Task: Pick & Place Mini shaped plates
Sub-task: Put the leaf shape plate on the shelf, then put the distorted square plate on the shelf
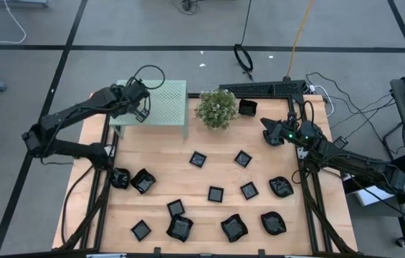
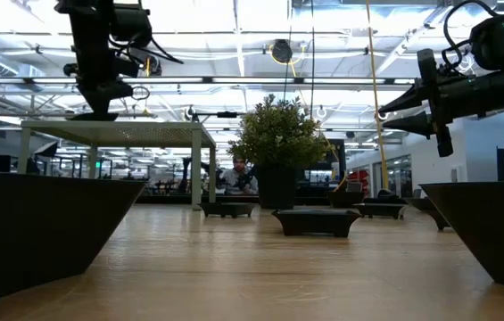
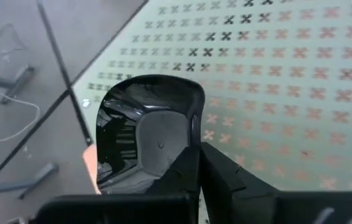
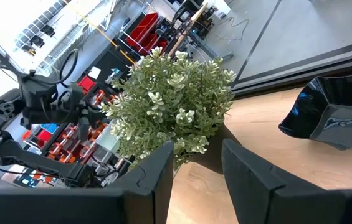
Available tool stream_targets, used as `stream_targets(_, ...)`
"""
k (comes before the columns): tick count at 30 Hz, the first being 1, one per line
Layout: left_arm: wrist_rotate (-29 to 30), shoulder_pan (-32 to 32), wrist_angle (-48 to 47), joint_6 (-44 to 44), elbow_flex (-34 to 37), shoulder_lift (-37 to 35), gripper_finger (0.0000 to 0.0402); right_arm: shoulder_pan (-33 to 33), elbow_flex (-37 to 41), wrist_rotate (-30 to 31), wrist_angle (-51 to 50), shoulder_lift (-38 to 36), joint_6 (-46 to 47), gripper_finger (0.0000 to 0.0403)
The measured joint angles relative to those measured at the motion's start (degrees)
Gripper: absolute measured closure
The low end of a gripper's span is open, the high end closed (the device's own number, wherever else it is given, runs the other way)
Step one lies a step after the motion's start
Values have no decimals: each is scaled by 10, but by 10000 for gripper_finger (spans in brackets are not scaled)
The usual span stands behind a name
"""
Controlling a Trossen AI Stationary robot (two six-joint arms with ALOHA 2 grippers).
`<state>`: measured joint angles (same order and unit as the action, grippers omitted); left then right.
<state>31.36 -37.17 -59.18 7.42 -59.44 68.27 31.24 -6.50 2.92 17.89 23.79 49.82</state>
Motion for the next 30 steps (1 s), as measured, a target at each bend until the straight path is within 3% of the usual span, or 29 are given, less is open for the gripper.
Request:
stream_targets(14, -14, 5, -2, -41, 0, 0, 284, 0, 0, 0, 0, 0, 0, 280)
stream_targets(20, -14, 47, -10, -47, -13, -2, 227, 0, 0, 0, 0, 0, 0, 280)
stream_targets(25, -16, 100, -8, -60, -68, -2, 207, 0, 0, 0, 0, 0, 0, 280)
stream_targets(27, -40, 123, -5, -48, -95, -2, 207, 0, 0, 0, 0, 0, 0, 280)
stream_targets(30, -124, 155, -3, -5, -125, -3, 211, 0, 0, 0, 0, 0, 0, 280)
